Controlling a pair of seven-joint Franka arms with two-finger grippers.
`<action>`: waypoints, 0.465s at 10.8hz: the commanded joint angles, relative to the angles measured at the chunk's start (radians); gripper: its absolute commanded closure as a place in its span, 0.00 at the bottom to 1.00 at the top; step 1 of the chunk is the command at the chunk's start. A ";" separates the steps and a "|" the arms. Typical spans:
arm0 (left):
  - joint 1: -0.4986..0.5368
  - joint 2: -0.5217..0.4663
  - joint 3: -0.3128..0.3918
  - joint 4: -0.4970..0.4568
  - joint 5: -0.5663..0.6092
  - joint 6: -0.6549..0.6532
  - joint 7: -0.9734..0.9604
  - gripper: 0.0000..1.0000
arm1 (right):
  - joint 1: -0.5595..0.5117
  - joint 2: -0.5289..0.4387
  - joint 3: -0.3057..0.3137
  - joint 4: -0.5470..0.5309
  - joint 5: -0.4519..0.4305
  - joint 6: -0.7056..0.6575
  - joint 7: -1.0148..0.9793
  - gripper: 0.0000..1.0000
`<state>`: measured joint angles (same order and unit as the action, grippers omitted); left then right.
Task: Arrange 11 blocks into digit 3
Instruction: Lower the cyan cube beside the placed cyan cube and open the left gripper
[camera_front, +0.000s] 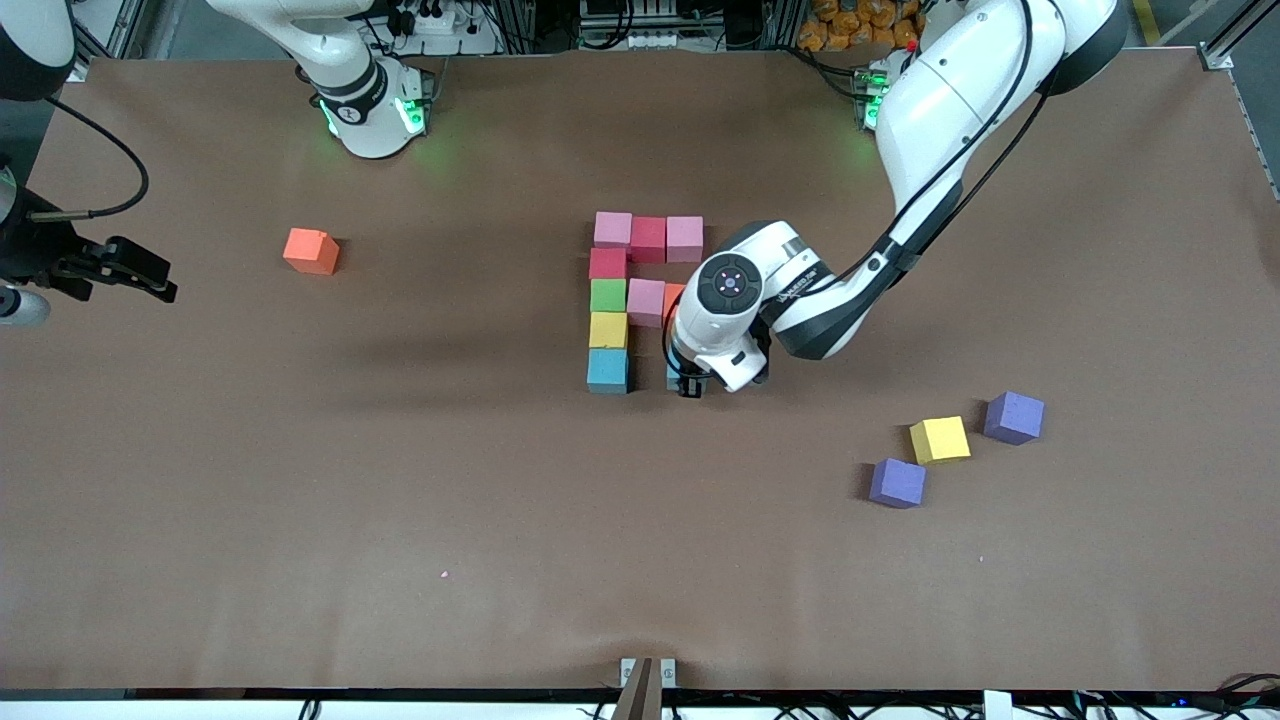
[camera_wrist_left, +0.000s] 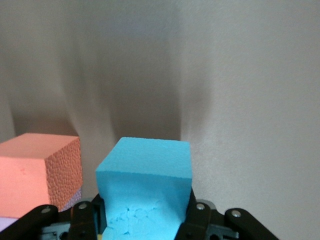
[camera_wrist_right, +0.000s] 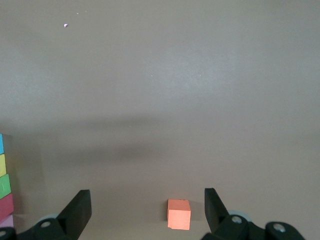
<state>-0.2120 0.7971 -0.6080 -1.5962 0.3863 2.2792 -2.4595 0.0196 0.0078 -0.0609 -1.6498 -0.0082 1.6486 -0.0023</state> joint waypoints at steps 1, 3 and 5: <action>-0.029 0.027 0.013 0.030 -0.027 0.042 -0.056 1.00 | -0.001 -0.009 -0.002 -0.007 0.005 -0.004 0.019 0.00; -0.047 0.050 0.013 0.059 -0.027 0.045 -0.094 1.00 | 0.003 -0.006 -0.002 -0.007 0.005 -0.004 0.019 0.00; -0.055 0.065 0.013 0.070 -0.026 0.046 -0.096 1.00 | 0.003 -0.009 -0.002 -0.007 0.005 -0.007 0.019 0.00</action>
<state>-0.2411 0.8402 -0.6076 -1.5615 0.3855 2.3234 -2.5475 0.0198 0.0078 -0.0622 -1.6499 -0.0082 1.6481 -0.0020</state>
